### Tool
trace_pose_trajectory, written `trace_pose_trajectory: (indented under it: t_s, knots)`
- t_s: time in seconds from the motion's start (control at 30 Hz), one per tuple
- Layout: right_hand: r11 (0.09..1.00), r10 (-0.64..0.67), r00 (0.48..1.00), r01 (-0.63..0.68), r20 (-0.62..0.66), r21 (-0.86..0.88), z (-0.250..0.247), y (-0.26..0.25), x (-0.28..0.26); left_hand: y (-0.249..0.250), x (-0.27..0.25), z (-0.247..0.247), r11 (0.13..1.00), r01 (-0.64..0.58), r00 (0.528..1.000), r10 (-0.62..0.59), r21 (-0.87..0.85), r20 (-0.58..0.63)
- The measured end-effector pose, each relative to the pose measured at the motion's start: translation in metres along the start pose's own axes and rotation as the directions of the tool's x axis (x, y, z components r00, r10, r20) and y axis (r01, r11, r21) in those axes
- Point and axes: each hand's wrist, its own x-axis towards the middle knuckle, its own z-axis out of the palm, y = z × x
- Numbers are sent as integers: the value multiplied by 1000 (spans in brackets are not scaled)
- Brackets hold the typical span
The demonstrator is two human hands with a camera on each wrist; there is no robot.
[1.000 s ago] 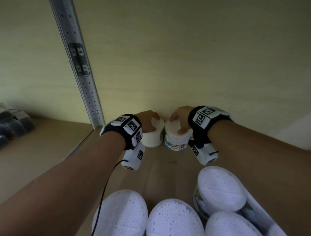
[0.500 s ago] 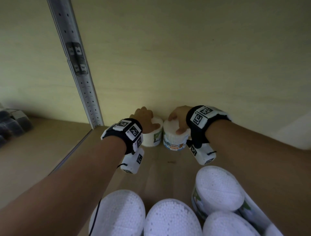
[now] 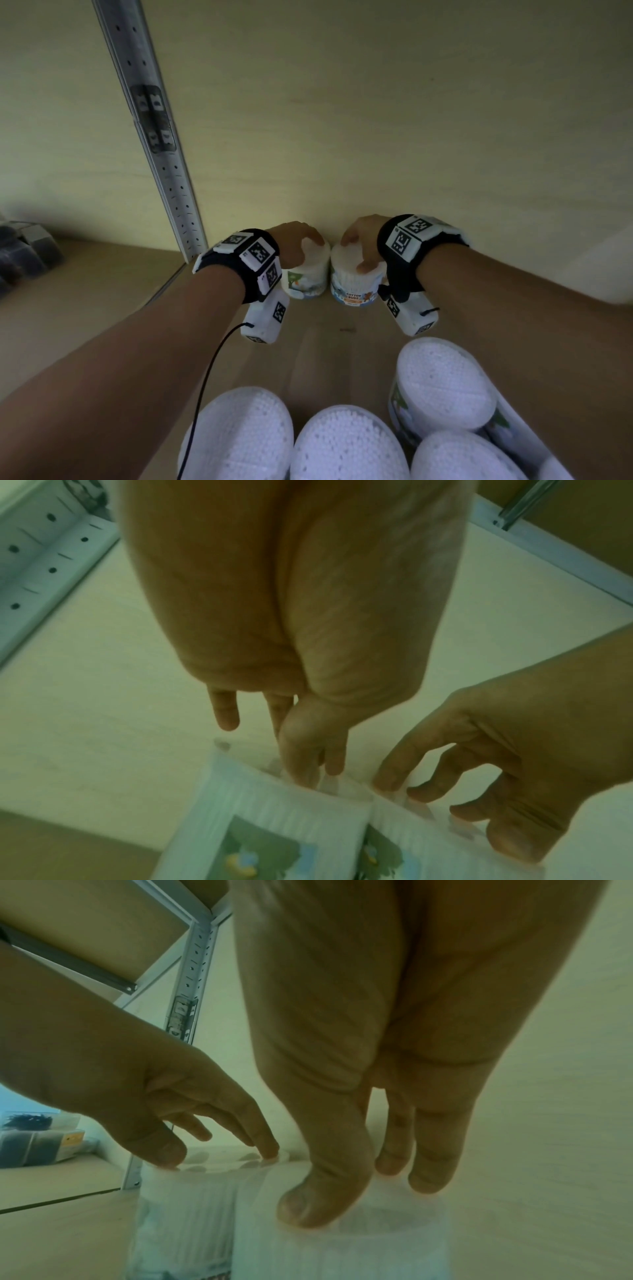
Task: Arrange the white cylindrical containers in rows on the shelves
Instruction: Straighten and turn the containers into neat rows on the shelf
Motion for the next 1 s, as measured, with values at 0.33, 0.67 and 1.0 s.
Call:
trace_pose_trajectory:
  t_s: [0.33,0.67,1.0]
  knots:
    - [999,21,1000,-21,4,28,-1,-1,-2,1,7,14,983,182,967,-177,10,-183]
    - [998,15,999,-12,-40,69,2,1,3,0,8,17,990,137,976,-128,44,-174]
    - [997,-13,991,22,-130,70,9,6,0,-2,-1,5,999,28,991,-33,-36,-133]
